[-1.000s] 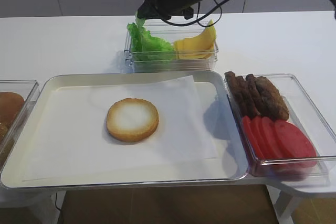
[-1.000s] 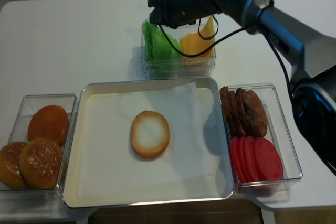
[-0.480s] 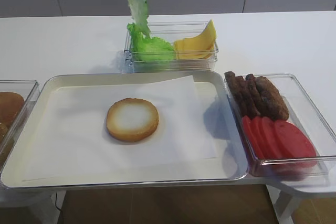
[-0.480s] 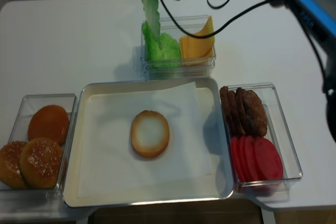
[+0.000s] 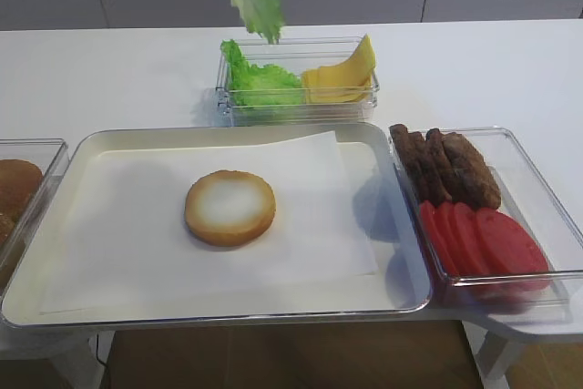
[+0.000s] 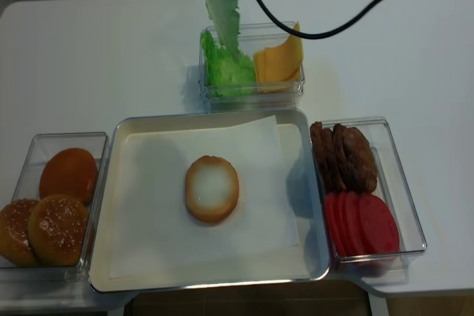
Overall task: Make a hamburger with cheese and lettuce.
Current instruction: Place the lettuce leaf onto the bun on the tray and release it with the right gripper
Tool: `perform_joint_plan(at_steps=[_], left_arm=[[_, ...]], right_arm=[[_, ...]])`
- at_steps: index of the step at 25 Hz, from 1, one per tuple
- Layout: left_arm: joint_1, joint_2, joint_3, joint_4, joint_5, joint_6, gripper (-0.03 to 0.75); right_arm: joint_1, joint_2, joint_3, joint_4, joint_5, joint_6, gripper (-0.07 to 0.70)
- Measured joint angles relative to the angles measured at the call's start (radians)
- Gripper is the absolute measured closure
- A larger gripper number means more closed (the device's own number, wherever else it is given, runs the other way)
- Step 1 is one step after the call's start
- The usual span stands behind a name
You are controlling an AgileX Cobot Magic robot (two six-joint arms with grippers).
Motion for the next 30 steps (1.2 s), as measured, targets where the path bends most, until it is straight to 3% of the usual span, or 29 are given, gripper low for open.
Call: perform_joint_plan(at_steps=[5,12,18,22,30], left_arm=[[0.000,0.000,0.000,0.000,0.000,0.000,0.354],[0.000,0.000,0.000,0.000,0.000,0.000,0.354],[0.000,0.000,0.000,0.000,0.000,0.000,0.354],[0.000,0.000,0.000,0.000,0.000,0.000,0.354],[0.000,0.000,0.000,0.000,0.000,0.000,0.354]], right_arm=[[0.000,-0.146,0.208,-0.002,-0.001,-0.009,0.611],[0.000,-0.340,0.504,0.002,-0.095,-0.040,0.611],[0.000,-0.379,0.697,0.068,-0.157,-0.129,0.611],[0.000,-0.379,0.778,0.141,-0.238,-0.228,0.611],[0.053,-0.360,0.833,0.167,-0.435,-0.264,0.612]])
